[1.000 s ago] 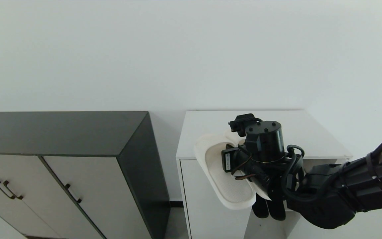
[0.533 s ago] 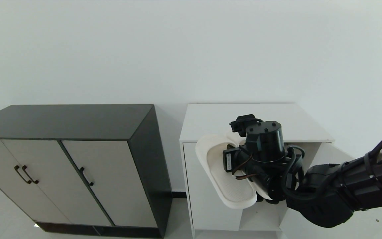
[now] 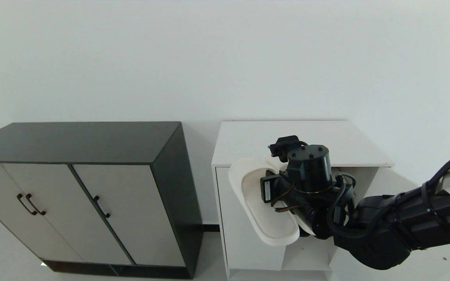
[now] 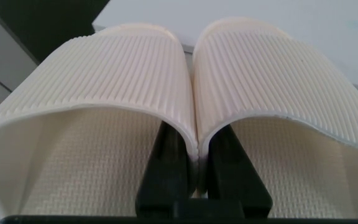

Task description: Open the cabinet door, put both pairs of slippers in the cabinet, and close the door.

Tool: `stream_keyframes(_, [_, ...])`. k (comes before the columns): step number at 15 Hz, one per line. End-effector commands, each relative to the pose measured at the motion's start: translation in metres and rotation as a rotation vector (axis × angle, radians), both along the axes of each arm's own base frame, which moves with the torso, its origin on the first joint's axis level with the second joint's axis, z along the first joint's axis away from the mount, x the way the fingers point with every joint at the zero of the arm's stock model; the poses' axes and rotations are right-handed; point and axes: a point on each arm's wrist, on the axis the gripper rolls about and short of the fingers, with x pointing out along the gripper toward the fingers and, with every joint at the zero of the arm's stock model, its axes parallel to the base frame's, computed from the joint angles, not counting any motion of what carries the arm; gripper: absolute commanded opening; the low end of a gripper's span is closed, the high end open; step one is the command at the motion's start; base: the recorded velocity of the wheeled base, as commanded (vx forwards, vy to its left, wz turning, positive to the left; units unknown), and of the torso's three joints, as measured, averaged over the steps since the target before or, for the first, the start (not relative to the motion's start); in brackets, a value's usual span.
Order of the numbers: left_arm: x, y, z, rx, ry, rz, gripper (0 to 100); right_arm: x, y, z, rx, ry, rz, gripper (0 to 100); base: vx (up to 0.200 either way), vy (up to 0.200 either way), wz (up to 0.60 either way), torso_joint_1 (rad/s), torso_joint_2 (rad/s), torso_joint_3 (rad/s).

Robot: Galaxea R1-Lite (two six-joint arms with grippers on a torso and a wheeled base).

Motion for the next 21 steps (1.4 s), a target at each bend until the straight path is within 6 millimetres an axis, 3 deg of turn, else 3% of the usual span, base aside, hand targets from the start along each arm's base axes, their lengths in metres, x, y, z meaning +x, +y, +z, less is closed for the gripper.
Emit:
stream_keyframes(1, [0.0, 0.0, 0.0, 0.001, 0.0, 0.001, 0, 0.0, 0.001, -0.001, -0.002, 0.001, 0.001, 0, 0.0, 0.0, 0.0, 0.0, 0.0, 0.0])
stream_keyframes(3, [0.0, 0.0, 0.0, 0.002, 0.0, 0.001, 0, 0.0, 0.0, -0.001, -0.002, 0.001, 0.0, 0, 0.0, 0.0, 0.0, 0.0, 0.0, 0.0])
stream_keyframes(21, [0.0, 0.0, 0.0, 0.001, 0.0, 0.001, 0, -0.008, -0.008, 0.005, -0.011, -0.006, 0.001, 0, 0.0, -0.2, 0.0, 0.003, 0.0, 0.003])
